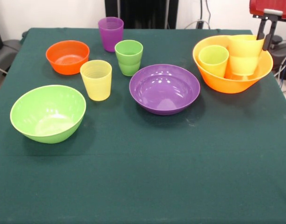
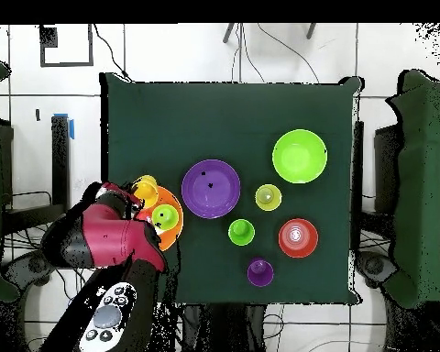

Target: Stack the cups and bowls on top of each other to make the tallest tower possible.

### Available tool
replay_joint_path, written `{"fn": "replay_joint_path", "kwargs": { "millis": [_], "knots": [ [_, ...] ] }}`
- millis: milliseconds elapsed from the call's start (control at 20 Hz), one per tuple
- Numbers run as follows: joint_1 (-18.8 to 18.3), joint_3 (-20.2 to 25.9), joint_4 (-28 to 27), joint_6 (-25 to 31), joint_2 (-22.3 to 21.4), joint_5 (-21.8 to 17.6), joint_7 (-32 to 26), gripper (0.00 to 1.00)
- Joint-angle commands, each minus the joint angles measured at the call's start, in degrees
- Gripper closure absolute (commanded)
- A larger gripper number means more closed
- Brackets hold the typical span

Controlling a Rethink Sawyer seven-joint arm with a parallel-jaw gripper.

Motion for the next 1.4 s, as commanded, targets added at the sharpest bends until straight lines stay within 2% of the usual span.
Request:
{"fn": "replay_joint_path", "kwargs": {
  "millis": [50,1400],
  "knots": [
    [1.27,4.17,0.78,4.59,1.65,1.29,7.85,1.0],
    [2.0,2.11,2.78,4.34,3.78,0.35,7.37,1.0]
  ]
}}
